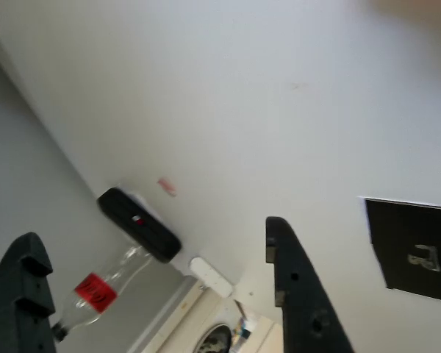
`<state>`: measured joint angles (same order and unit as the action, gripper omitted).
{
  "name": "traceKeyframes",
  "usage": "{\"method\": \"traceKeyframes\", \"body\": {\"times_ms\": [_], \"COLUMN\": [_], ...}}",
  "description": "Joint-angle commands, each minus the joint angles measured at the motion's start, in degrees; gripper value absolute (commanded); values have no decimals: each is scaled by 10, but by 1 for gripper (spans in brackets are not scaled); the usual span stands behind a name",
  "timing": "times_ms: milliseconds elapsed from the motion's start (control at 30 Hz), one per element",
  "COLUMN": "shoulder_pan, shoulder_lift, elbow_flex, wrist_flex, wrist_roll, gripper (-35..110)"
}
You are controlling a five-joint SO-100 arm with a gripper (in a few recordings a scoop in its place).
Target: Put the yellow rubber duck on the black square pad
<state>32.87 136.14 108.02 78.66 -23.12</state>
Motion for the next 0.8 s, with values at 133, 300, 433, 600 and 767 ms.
{"method": "traceKeyframes", "body": {"times_ms": [133,300,433,600,767], "shoulder_pan": [-4,41,91,162,205], "shoulder_lift": [35,28,27,26,-12], "elbow_flex": [-2,-1,1,3,9], "wrist_flex": [3,3,3,2,2], "wrist_roll": [4,82,131,160,152], "gripper": [34,34,34,34,34]}}
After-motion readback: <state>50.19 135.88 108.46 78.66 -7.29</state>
